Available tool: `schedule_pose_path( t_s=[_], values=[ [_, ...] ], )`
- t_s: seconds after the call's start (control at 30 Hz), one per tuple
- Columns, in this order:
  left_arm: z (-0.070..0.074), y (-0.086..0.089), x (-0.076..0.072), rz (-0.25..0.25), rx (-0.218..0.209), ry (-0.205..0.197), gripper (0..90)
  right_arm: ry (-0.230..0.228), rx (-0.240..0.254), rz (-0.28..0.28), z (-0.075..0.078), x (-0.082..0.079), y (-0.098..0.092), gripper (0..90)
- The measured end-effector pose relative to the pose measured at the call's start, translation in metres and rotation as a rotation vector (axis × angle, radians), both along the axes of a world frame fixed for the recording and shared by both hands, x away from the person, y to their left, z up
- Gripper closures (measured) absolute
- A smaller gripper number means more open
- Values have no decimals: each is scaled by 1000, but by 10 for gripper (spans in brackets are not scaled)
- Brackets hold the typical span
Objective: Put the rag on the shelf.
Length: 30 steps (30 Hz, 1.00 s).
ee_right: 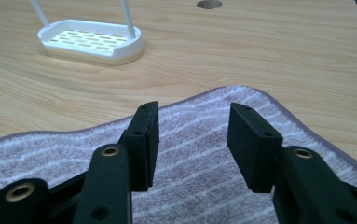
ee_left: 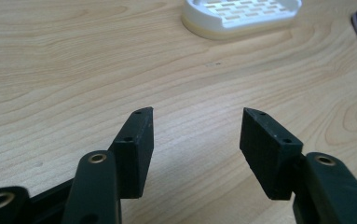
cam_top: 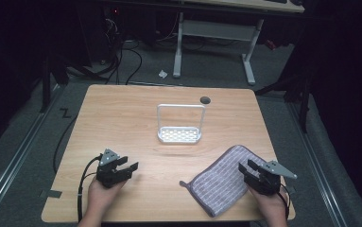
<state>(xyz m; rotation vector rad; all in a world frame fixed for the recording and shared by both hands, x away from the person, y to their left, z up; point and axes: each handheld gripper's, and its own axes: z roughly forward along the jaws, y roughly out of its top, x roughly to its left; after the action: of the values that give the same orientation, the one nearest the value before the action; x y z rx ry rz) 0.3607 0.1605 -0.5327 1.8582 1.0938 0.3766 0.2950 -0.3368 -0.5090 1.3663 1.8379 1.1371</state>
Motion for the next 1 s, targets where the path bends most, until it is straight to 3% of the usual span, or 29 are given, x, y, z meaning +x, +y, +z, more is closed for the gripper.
schedule_pose_path(
  t_s=[0.1,0.4,0.47,0.53,0.57,0.63,0.67,0.7,0.73,0.87,1.0],
  values=[
    [-3,-4,1,-8,38,-5,450,4,5,-10,-2,-1,-5,559],
    [0,-12,-4,-13,35,-31,453,1,9,-11,-2,-4,-12,566],
    [0,-14,-4,-15,46,-36,463,7,5,-13,-3,-4,-14,615],
    [0,-15,-4,-27,41,-32,539,50,-16,-24,-6,-3,-18,813],
    [0,-16,-5,-37,35,-31,539,50,-16,-24,-6,-3,-18,813],
    [1,-16,-7,-52,40,-28,593,95,-57,-31,-9,-3,-20,900],
    [1,-17,-8,-55,42,-28,652,139,-69,-21,-13,-2,-20,900],
    [2,-17,-9,-55,45,-29,652,139,-69,-21,-13,-2,-20,900],
    [3,-17,-9,-54,46,-29,706,172,-78,-16,-16,-2,-19,900],
    [4,-16,-10,-69,23,-22,737,226,-110,8,-26,4,-12,900],
    [4,-18,-10,-79,20,-18,734,219,-123,35,-26,13,-1,900]
  ],
)
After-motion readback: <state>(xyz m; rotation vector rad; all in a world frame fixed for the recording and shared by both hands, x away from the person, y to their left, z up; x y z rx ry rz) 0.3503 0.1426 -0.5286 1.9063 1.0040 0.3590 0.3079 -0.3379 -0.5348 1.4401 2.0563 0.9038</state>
